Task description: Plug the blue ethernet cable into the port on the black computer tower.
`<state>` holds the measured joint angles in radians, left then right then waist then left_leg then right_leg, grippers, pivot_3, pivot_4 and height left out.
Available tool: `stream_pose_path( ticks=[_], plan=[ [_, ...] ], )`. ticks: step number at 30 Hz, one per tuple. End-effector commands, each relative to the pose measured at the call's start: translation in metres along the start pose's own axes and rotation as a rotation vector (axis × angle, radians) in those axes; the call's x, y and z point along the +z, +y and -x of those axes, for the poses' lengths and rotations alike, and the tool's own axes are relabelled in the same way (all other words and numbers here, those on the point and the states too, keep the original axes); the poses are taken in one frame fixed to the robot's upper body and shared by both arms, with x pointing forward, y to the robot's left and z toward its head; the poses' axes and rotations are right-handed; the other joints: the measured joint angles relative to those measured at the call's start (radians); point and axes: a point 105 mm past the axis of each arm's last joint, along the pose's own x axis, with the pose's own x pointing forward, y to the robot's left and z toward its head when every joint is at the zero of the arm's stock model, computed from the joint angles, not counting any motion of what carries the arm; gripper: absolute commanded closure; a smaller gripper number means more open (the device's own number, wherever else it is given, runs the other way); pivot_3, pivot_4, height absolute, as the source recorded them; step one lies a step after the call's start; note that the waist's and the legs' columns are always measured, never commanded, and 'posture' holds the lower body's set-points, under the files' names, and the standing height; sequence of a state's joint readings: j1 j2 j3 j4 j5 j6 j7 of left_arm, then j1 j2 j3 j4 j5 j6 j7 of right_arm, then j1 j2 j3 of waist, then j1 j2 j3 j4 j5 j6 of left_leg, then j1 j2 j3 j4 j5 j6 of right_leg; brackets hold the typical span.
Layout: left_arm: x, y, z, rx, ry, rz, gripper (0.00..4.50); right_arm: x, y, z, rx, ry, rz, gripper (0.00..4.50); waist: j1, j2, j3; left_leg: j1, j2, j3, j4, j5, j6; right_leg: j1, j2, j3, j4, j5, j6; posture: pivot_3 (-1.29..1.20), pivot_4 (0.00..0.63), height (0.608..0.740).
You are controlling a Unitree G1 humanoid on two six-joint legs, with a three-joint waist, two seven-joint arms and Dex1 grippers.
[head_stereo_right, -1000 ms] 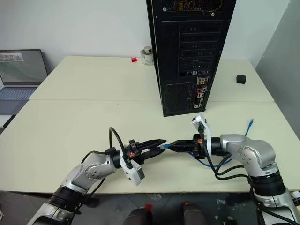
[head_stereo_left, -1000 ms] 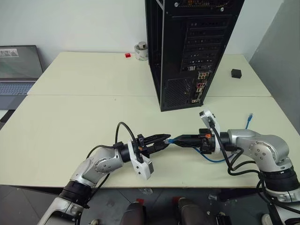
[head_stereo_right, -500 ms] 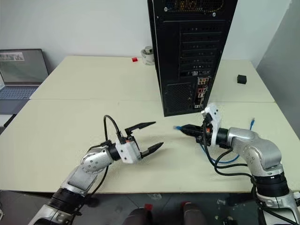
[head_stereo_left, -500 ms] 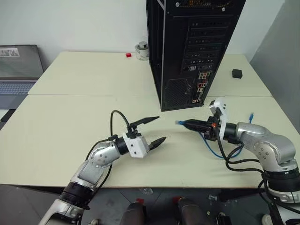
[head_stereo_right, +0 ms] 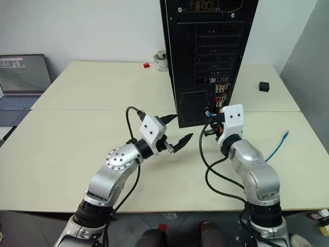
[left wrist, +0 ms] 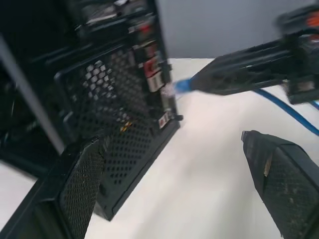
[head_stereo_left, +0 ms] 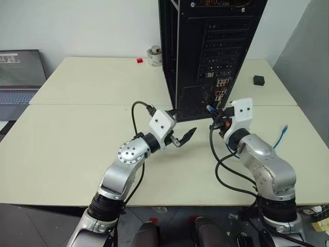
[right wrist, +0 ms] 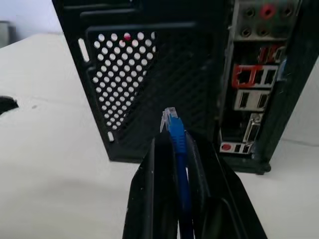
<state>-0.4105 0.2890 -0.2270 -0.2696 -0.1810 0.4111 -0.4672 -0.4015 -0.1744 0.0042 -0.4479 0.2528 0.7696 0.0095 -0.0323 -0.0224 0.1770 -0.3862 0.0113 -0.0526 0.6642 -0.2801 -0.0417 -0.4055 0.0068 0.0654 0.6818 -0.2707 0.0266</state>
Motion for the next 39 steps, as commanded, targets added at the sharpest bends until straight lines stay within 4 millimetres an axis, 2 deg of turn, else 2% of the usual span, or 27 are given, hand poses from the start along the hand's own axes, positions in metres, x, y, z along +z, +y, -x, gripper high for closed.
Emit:
stream_pose_path(
  ticks=[1, 9, 26, 39],
  plan=[
    [0.021, -0.004, -0.003, -0.010, -0.035, 0.013, 0.00, 0.017, -0.007, 0.000, -0.135, -0.095, 0.020, 4.50, 0.000, 0.000, 0.000, 0.000, 0.000, 0.000, 0.000, 0.000, 0.000, 0.000, 0.000, 0.000, 0.000, 0.000, 0.000, 0.00, 0.150, 0.740],
    [0.023, -0.014, -0.006, -0.045, -0.009, 0.013, 0.00, 0.019, -0.012, -0.008, -0.179, -0.114, 0.013, 4.50, -0.001, 0.000, 0.000, 0.000, 0.000, 0.001, 0.000, 0.000, 0.000, 0.000, 0.000, 0.001, 0.000, 0.000, 0.000, 0.00, 0.150, 0.740],
    [0.019, -0.008, -0.007, 0.002, -0.007, -0.013, 0.00, 0.018, -0.020, -0.032, -0.178, -0.112, -0.007, 4.50, 0.000, 0.000, 0.000, 0.001, 0.000, 0.002, -0.001, 0.000, 0.000, 0.000, 0.000, 0.001, 0.000, 0.000, 0.000, 0.00, 0.150, 0.740],
    [0.018, -0.007, -0.006, 0.006, 0.001, -0.018, 0.00, 0.018, -0.028, -0.041, -0.198, -0.116, 0.007, 4.50, -0.001, 0.000, 0.000, 0.001, 0.000, 0.002, -0.001, 0.000, 0.000, 0.000, 0.000, 0.002, 0.000, 0.000, 0.000, 0.00, 0.150, 0.740]
  ],
)
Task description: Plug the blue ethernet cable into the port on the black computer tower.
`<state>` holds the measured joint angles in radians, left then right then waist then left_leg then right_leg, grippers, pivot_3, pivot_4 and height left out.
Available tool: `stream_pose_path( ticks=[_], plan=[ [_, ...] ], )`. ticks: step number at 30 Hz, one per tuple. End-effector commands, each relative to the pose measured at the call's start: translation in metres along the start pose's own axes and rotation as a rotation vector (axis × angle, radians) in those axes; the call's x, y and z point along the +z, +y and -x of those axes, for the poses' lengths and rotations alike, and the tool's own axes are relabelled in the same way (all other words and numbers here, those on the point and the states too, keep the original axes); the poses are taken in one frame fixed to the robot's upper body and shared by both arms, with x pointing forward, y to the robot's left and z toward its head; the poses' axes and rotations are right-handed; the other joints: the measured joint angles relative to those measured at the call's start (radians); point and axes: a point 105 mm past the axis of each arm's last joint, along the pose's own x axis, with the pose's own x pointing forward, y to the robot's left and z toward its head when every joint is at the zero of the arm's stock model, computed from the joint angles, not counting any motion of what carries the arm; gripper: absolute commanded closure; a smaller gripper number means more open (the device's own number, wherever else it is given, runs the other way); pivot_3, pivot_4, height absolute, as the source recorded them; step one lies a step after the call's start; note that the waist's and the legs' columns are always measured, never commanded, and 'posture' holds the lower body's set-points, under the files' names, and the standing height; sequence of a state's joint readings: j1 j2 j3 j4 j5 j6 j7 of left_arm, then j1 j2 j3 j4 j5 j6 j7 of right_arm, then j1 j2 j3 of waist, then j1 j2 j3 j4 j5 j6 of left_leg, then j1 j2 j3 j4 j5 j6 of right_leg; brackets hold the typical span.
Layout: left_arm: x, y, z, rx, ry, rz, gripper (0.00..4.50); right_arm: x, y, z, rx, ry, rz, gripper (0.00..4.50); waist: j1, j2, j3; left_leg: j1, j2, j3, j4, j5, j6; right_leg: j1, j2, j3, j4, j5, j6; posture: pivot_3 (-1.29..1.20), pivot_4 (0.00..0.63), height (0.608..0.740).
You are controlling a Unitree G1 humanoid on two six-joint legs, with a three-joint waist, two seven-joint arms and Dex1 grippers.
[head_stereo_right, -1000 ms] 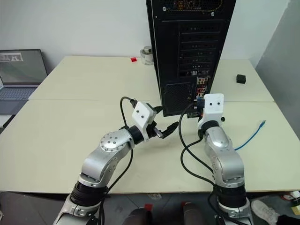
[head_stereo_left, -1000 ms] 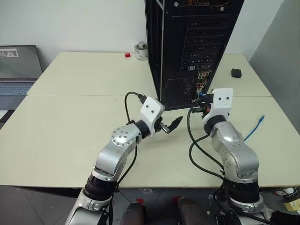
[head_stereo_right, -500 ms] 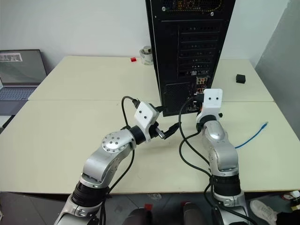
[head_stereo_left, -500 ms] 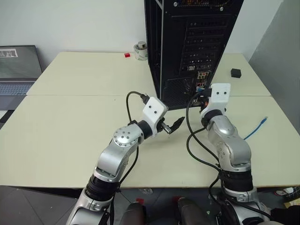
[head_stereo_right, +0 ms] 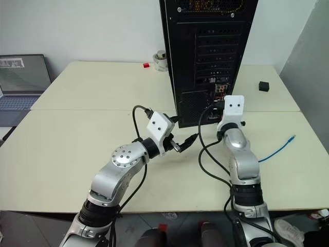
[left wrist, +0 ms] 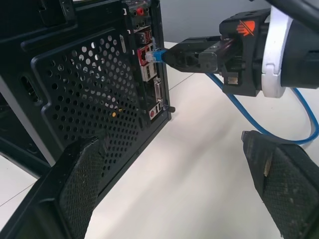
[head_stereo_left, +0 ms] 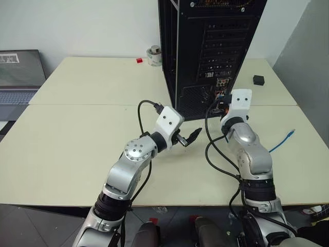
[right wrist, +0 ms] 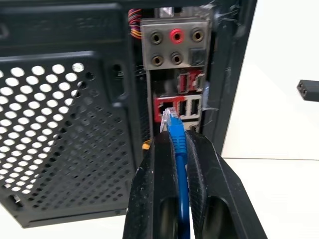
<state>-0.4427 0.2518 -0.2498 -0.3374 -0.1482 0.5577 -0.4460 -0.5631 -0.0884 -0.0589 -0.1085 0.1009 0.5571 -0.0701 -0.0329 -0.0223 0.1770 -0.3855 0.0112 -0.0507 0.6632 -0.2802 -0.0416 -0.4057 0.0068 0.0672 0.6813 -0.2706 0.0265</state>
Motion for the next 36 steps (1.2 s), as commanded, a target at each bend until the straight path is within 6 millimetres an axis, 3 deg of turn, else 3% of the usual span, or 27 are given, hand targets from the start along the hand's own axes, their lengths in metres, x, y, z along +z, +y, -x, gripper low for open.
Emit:
stream_pose_path(
  ticks=[1, 22, 28, 36],
  plan=[
    [0.010, 0.003, 0.001, 0.014, -0.042, -0.026, 0.00, 0.019, 0.000, -0.002, 0.003, -0.073, 0.002, 4.50, 0.000, 0.000, 0.000, 0.000, 0.000, 0.000, 0.000, 0.000, 0.000, 0.000, 0.000, 0.000, 0.000, 0.000, 0.000, 0.00, 0.150, 0.740],
    [0.009, 0.006, 0.002, 0.024, -0.037, -0.035, 0.00, 0.017, 0.007, -0.009, 0.016, -0.074, 0.014, 4.50, -0.004, 0.000, 0.000, 0.001, 0.000, 0.001, 0.000, 0.000, 0.000, 0.000, 0.000, 0.001, 0.000, 0.000, 0.000, 0.00, 0.150, 0.740],
    [0.009, 0.006, 0.002, 0.026, -0.037, -0.037, 0.00, 0.026, 0.012, -0.010, 0.033, -0.106, 0.039, 4.50, -0.013, 0.000, 0.000, 0.001, 0.000, 0.001, 0.000, 0.000, 0.000, 0.000, 0.000, 0.001, 0.000, 0.000, 0.000, 0.00, 0.150, 0.740],
    [0.008, 0.006, 0.003, 0.028, -0.035, -0.039, 0.00, 0.024, 0.015, -0.005, 0.041, -0.096, 0.046, 4.50, -0.021, 0.000, 0.000, 0.001, 0.001, 0.001, 0.000, 0.000, 0.000, 0.000, 0.000, 0.001, 0.000, 0.000, 0.000, 0.00, 0.150, 0.740]
  ],
)
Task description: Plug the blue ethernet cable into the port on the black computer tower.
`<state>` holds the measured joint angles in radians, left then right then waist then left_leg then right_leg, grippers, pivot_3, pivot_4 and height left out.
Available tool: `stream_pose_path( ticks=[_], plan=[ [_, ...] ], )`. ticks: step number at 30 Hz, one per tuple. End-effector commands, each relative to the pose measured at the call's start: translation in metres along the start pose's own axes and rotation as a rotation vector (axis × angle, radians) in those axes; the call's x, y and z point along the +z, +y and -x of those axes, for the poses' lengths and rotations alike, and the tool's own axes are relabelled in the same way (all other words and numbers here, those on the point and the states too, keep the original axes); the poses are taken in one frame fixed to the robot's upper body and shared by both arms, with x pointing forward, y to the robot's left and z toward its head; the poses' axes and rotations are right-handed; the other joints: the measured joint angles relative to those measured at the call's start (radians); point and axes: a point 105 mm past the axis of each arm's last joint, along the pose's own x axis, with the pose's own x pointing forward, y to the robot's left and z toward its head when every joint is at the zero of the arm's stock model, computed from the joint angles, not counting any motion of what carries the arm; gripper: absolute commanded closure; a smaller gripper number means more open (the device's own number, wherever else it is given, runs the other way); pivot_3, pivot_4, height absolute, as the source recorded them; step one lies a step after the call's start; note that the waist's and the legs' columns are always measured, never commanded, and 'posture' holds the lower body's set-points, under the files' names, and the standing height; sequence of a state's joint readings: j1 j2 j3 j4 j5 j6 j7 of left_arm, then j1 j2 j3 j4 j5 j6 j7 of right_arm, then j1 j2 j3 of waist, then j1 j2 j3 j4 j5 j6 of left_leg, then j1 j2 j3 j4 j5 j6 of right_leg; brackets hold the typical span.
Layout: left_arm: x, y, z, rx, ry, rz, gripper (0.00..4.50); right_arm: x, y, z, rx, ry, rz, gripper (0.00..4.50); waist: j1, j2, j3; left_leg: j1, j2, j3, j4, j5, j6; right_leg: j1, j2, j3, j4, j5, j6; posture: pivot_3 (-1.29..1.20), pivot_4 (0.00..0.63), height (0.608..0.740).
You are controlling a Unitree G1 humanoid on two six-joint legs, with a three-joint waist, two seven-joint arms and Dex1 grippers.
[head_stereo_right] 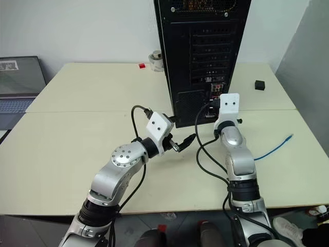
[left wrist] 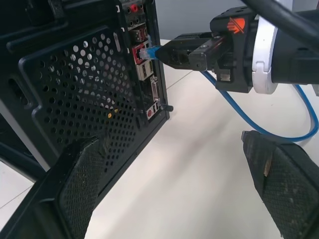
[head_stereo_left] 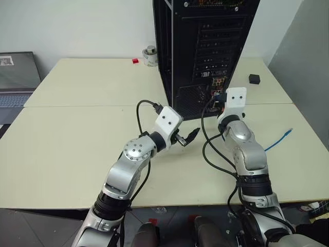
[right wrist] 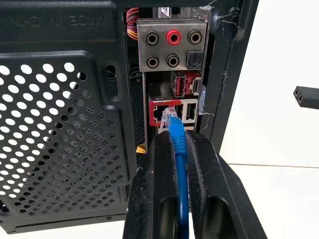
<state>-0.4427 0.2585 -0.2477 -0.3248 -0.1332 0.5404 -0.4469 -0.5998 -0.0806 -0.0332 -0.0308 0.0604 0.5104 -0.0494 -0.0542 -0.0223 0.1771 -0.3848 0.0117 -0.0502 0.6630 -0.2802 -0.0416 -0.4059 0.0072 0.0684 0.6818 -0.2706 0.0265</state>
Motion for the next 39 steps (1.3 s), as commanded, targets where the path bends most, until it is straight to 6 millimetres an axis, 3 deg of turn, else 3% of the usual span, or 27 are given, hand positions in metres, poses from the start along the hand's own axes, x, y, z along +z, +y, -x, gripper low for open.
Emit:
stream_pose_path(
  ticks=[1, 25, 30, 39],
  plan=[
    [0.010, 0.003, 0.002, 0.016, -0.039, -0.022, 0.00, 0.026, 0.003, 0.004, 0.008, -0.089, 0.009, 4.50, 0.000, 0.000, 0.000, 0.000, 0.000, 0.000, 0.000, 0.000, 0.000, 0.000, 0.000, 0.000, 0.000, 0.000, 0.000, 0.00, 0.150, 0.740],
    [0.006, 0.006, 0.004, 0.020, -0.018, -0.038, 0.00, 0.026, -0.001, 0.011, -0.021, -0.085, 0.011, 4.50, 0.001, 0.000, 0.000, -0.001, 0.000, 0.000, -0.001, 0.000, 0.000, 0.000, 0.000, 0.000, -0.001, 0.000, 0.000, 0.00, 0.150, 0.740],
    [0.005, 0.006, 0.003, 0.018, -0.016, -0.039, 0.00, 0.019, -0.001, 0.014, -0.015, -0.051, 0.011, 4.50, 0.002, 0.000, 0.000, -0.001, 0.000, 0.000, -0.001, 0.000, 0.000, 0.000, 0.000, 0.000, -0.001, 0.000, 0.000, 0.00, 0.150, 0.740],
    [0.004, 0.006, 0.003, 0.020, -0.013, -0.039, 0.00, 0.022, 0.003, 0.009, 0.002, -0.060, 0.006, 4.50, 0.002, 0.000, 0.000, -0.001, 0.000, 0.000, -0.001, 0.000, 0.000, 0.000, 0.000, 0.000, -0.001, 0.000, 0.000, 0.00, 0.150, 0.740]
  ],
)
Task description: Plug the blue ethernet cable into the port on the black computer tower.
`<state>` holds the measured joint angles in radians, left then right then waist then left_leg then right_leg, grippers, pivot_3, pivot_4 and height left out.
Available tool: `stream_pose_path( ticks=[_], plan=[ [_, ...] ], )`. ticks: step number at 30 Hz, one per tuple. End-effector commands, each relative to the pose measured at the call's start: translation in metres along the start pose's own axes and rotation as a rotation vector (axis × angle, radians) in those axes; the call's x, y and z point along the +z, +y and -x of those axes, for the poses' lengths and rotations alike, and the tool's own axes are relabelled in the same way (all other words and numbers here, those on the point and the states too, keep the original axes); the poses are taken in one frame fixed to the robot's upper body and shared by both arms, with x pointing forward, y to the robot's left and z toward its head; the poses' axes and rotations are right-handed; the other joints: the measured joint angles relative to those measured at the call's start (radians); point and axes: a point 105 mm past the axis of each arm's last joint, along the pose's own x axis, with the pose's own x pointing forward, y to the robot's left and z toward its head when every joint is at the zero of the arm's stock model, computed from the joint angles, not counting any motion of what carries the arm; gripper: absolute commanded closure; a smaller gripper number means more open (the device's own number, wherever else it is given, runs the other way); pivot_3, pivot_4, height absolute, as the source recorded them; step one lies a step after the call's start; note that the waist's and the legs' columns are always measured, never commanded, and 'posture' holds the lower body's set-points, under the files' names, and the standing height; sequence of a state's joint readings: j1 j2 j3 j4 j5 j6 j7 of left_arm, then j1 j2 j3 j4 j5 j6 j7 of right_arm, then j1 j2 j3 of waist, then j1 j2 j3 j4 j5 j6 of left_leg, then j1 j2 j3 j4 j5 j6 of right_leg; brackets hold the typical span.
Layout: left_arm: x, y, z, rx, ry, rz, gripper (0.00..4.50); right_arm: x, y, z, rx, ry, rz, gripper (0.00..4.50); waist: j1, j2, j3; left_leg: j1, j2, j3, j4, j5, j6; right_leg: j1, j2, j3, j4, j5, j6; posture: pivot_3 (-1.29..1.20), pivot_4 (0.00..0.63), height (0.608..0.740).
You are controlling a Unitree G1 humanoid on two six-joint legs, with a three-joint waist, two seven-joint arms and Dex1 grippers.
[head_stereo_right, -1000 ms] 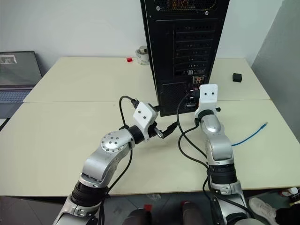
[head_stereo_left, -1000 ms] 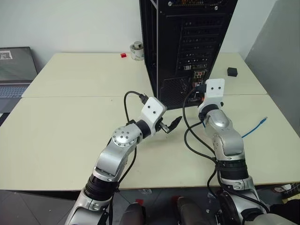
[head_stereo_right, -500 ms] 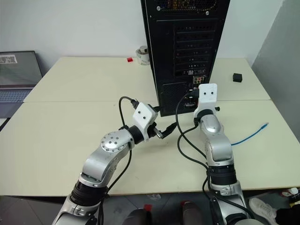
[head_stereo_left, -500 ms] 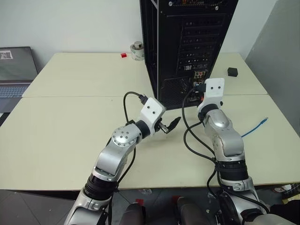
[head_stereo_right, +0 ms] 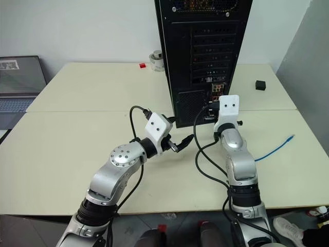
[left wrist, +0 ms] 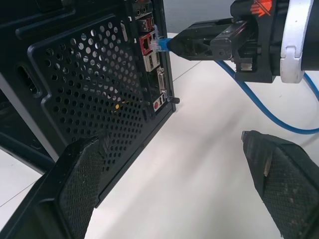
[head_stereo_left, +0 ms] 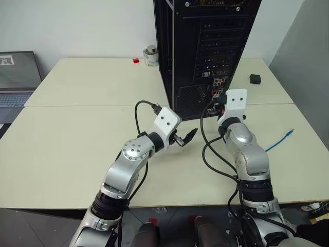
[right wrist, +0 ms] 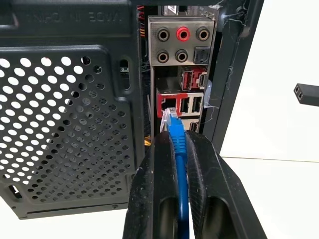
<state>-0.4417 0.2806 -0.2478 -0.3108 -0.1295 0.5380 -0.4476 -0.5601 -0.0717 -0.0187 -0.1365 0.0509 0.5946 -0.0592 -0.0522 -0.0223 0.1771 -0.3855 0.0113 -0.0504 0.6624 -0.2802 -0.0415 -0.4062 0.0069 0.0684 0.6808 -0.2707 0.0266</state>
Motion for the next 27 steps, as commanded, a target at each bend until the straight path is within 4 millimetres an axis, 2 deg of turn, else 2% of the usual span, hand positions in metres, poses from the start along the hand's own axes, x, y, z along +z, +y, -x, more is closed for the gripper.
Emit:
stream_pose_path(
  ticks=[1, 27],
  plan=[
    [0.0102, 0.0018, 0.0019, 0.013, -0.040, -0.027, 0.00, 0.0212, 0.0006, -0.0013, 0.005, -0.078, 0.000, 4.50, 0.000, 0.000, 0.000, 0.000, 0.000, 0.000, 0.000, 0.000, 0.000, 0.000, 0.000, 0.000, 0.000, 0.000, 0.000, 0.00, 0.150, 0.740],
    [0.0094, 0.0023, 0.0025, 0.020, -0.035, -0.028, 0.00, 0.0259, -0.0046, -0.0104, -0.016, -0.106, 0.006, 4.50, -0.002, 0.000, 0.000, 0.000, 0.000, 0.000, 0.000, 0.000, 0.000, 0.000, 0.000, 0.000, 0.000, 0.000, 0.000, 0.00, 0.150, 0.740]
  ],
)
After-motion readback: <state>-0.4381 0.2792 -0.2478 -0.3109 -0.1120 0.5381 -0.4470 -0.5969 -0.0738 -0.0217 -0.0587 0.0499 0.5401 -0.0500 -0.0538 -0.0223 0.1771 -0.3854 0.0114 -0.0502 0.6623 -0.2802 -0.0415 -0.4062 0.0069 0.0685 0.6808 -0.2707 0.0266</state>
